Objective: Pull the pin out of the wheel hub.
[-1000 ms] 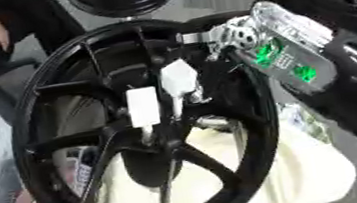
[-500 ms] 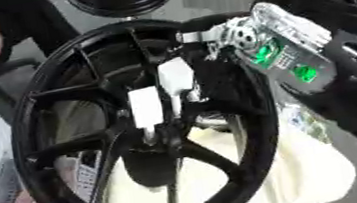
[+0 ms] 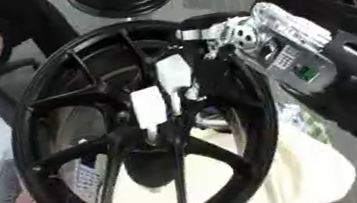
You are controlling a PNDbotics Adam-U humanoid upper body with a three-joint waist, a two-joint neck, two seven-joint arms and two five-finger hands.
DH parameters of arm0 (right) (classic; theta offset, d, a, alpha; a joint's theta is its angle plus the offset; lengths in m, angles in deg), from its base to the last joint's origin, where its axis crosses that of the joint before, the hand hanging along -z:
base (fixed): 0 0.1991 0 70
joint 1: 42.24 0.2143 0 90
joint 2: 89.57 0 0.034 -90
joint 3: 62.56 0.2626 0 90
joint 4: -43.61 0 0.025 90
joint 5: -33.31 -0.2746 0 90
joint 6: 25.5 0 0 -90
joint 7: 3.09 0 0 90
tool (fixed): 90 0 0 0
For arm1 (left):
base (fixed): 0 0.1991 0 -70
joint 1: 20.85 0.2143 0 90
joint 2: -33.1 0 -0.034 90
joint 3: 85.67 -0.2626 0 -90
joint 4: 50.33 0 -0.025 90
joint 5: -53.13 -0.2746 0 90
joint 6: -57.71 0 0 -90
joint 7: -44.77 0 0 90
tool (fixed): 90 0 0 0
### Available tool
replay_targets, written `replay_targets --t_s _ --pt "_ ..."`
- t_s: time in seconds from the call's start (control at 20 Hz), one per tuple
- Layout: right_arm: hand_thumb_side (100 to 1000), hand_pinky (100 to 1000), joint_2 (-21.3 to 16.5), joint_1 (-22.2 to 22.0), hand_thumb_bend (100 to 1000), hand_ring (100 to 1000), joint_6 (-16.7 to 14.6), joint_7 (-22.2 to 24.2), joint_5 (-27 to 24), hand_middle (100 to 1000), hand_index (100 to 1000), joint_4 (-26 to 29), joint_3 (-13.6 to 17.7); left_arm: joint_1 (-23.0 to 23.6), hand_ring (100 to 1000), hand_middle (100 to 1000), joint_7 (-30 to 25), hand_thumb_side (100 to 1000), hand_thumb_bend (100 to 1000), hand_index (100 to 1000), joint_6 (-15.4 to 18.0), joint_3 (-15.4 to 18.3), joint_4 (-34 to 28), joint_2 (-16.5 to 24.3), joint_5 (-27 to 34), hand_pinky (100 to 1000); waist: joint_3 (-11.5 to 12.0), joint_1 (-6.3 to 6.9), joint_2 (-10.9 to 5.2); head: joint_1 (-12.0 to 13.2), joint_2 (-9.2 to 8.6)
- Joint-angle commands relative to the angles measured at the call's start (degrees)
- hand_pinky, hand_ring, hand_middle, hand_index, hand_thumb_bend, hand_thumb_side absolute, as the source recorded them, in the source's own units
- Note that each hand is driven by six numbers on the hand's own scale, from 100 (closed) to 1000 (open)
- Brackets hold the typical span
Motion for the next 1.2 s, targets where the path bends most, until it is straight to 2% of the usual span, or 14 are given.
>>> replay_targets --t_s 0.05,0.5,0.75,1.0,1.2 --pt "100 838 -1.7 1.5 146 714 1.8 0.1 -0.1 393 462 1.6 1.6 -0.5 851 713 0.0 577 100 874 -0.3 0.6 0.0 1.1 0.4 929 -0.1 0.80 -1.12 0.0 0.29" --pt "100 842 -2.5 2.8 182 709 2.3 3.4 4.7 370 438 5.0 4.5 -0.4 841 713 -0.3 580 100 874 -0.7 0.5 0.8 0.6 1.3 933 -0.4 1.19 -2.18 0.1 0.29" --pt "100 842 -2.7 3.0 172 705 2.7 4.3 7.7 368 437 6.2 6.9 -0.3 839 713 -0.5 581 100 874 -0.8 0.4 1.1 0.2 1.7 934 -0.4 1.50 -2.70 -0.3 0.29" --pt "100 842 -2.6 3.0 143 699 4.4 1.0 10.4 380 450 4.6 10.5 -0.1 839 713 -0.6 581 100 875 -0.8 0.4 1.4 0.0 2.0 935 -0.5 1.79 -2.99 -1.2 0.29" --pt "100 844 -3.3 3.0 100 691 6.1 -4.6 13.9 421 480 0.6 15.3 0.2 839 713 -0.5 581 100 875 -0.8 0.5 1.6 -0.1 2.0 936 -0.7 1.99 -3.04 -1.6 0.29"
